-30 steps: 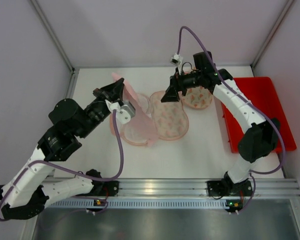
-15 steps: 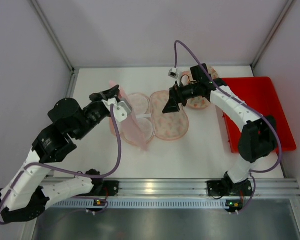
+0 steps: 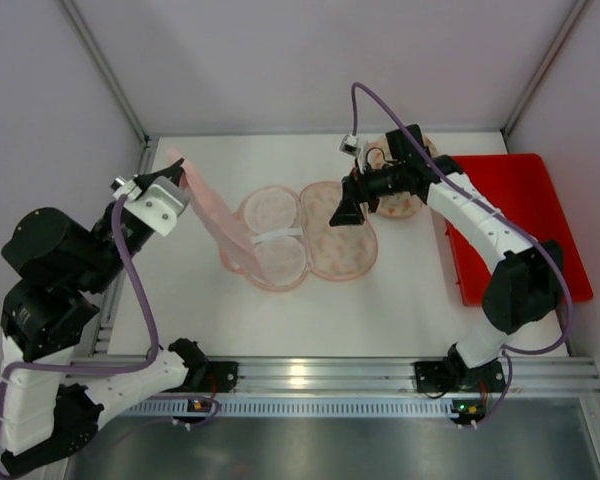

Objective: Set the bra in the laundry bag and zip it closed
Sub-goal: Place the bra in the laundry bag.

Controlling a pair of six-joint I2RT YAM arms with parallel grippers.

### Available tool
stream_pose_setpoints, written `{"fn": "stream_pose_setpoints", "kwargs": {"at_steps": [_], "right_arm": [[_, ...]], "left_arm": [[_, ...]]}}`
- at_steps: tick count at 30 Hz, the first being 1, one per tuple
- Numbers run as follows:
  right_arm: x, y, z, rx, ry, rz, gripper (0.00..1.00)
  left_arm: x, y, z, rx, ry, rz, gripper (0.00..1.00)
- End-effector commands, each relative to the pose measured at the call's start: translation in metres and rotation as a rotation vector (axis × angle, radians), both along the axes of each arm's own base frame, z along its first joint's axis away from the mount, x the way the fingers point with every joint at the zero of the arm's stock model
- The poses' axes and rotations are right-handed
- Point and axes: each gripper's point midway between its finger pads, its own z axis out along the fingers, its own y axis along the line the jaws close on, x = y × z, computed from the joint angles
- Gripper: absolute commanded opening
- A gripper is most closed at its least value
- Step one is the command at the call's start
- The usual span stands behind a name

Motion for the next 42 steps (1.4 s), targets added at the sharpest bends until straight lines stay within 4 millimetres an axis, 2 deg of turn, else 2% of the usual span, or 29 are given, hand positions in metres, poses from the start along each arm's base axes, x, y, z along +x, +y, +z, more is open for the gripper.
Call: {"fn": "stream_pose_setpoints", "kwargs": {"at_steps": [1,4,10,14,17,21,24,31,34,37,38,39,40,42], "right_arm": [[-0.001,-0.003,0.031,0.022,-0.109,0.010,0.89],[-0.002,-0.005,0.028,0.013,-0.110,0.007,0.89],[-0.003,-0.005,0.015,-0.005,-0.083,0.015,0.89],[-0.005,-0.006,-0.007,-0.024,-0.026,0.010,0.88],[-0.005,-0.006,-0.027,-0.039,0.012,-0.012,0.87],[-0.001,-0.008,-0.053,-0.072,0.058,-0.045,0.85],[0.001,-0.009,-0.065,-0.087,0.078,-0.063,0.84],[0.012,-0.020,-0.090,-0.153,0.105,-0.162,0.81],[0.010,-0.025,-0.102,-0.171,0.130,-0.190,0.81],[0.005,-0.028,-0.112,-0.185,0.159,-0.211,0.80],[0.001,-0.029,-0.117,-0.194,0.173,-0.216,0.80],[0.001,-0.030,-0.119,-0.197,0.176,-0.220,0.80],[0.000,-0.032,-0.125,-0.211,0.179,-0.232,0.79],[0.000,-0.035,-0.135,-0.232,0.193,-0.245,0.77]], "left_arm": [[-0.007,0.002,0.002,-0.051,0.044,-0.017,0.00],[-0.006,0.002,-0.006,-0.041,0.064,-0.016,0.00],[0.014,-0.014,-0.037,0.024,0.137,-0.013,0.00],[0.034,-0.026,-0.061,0.079,0.197,0.003,0.00],[0.053,-0.038,-0.087,0.124,0.267,0.023,0.00],[0.084,-0.056,-0.133,0.208,0.373,0.059,0.00],[0.107,-0.064,-0.167,0.263,0.430,0.111,0.00],[0.157,-0.081,-0.226,0.324,0.550,0.204,0.00],[0.181,-0.079,-0.246,0.323,0.611,0.253,0.00],[0.210,-0.065,-0.257,0.308,0.654,0.318,0.00],[0.219,-0.054,-0.260,0.305,0.664,0.350,0.00],[0.226,-0.051,-0.269,0.317,0.682,0.364,0.00],[0.233,-0.048,-0.267,0.315,0.677,0.372,0.00],[0.243,-0.041,-0.277,0.329,0.698,0.401,0.00]]}}
